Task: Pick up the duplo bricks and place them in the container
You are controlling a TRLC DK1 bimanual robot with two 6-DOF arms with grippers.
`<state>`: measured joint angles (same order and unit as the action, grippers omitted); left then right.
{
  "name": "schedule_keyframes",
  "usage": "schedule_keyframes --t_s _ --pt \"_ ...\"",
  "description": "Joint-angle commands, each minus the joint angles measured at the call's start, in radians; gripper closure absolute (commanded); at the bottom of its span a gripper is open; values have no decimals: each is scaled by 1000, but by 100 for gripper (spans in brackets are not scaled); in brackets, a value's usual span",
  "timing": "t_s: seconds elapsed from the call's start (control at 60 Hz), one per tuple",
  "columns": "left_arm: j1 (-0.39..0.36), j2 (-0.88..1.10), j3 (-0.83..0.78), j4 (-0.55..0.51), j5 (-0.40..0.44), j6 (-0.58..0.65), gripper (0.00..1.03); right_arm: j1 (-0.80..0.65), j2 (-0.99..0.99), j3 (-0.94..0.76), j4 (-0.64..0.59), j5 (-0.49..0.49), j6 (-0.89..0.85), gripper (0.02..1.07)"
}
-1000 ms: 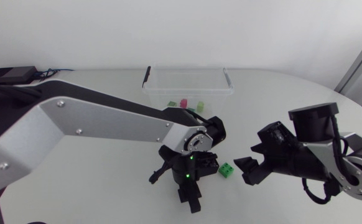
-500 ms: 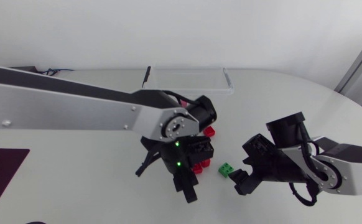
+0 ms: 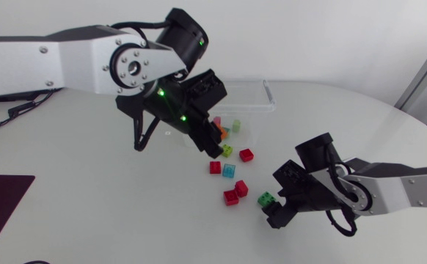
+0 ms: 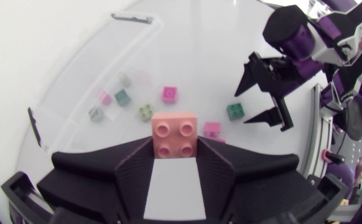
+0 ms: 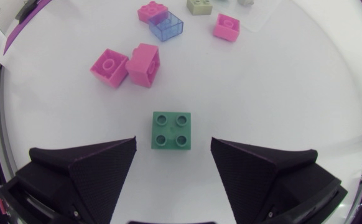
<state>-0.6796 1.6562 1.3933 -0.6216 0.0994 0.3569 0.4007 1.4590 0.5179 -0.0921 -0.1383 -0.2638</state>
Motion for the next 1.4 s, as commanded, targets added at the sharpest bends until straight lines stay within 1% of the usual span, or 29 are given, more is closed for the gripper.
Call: schedule_keyframes --t_s 0.0,0.017,0.033,0.067,0.1,0.183,0.267,0.317,0.35,0.367,0.417,0.667,0.733,0.75,0.767,0.783,0.8,0.817,0.833,0.85,0.883,0.917,1.017,1.117,1.183,1.383 --pt "37 -10 32 51 3 -30 68 10 46 36 11 -3 -18 21" --pt "41 -7 33 57 3 -30 68 10 52 41 12 -3 -18 21" --pt "51 8 42 74 3 -30 68 12 66 48 12 -3 -20 22" --pt "61 22 53 76 3 -30 67 13 78 54 12 -3 -20 26" --pt "72 36 61 85 3 -30 67 13 92 62 12 -3 -20 31" --pt "94 73 78 126 2 -30 67 13 115 73 14 -3 -20 47" --pt "115 91 95 169 3 -42 67 13 124 77 15 -3 -20 60" --pt "121 102 108 181 3 -49 67 13 126 77 15 -3 -25 71" --pt "129 109 121 195 3 -55 66 12 130 77 14 -3 -31 80" --pt "135 114 124 206 3 -59 66 13 132 77 14 -3 -31 82" --pt "147 128 136 246 3 -79 66 12 124 73 14 -4 -34 82" --pt "193 226 243 281 0 -98 64 -3 -29 56 -44 -4 -35 82" --pt "204 257 273 281 -3 -99 59 -8 -65 65 -67 -3 -35 82" --pt "207 271 286 281 -4 -99 53 -11 -77 71 -77 -3 -35 82" --pt "210 277 289 281 -4 -99 51 -13 -88 74 -83 -3 -35 82" --pt "215 287 302 278 -6 -101 42 -14 -97 79 -90 -3 -35 82" --pt "216 292 303 278 -7 -101 38 -17 -108 85 -98 -4 -34 82" --pt "219 297 308 278 -9 -99 30 -20 -115 91 -106 -4 -35 82" --pt "219 298 309 278 -9 -101 28 -22 -121 96 -109 -4 -35 82" --pt "224 303 312 278 -13 -99 17 -26 -132 103 -118 -4 -34 82" --pt "226 306 312 278 -13 -98 9 -36 -146 117 -127 -4 -34 82" --pt "229 306 308 278 -13 -96 6 -46 -157 133 -136 -6 -34 82" --pt "230 275 266 280 -13 -91 5 -82 -175 188 -166 -24 -32 82" --pt "229 209 191 286 -13 -84 5 -112 -180 248 -184 -30 -28 82" --pt "224 129 101 324 -10 -56 5 -126 -175 291 -186 -41 -17 82" --pt "212 -44 -103 349 8 13 5 -154 -104 433 -176 -49 26 82"
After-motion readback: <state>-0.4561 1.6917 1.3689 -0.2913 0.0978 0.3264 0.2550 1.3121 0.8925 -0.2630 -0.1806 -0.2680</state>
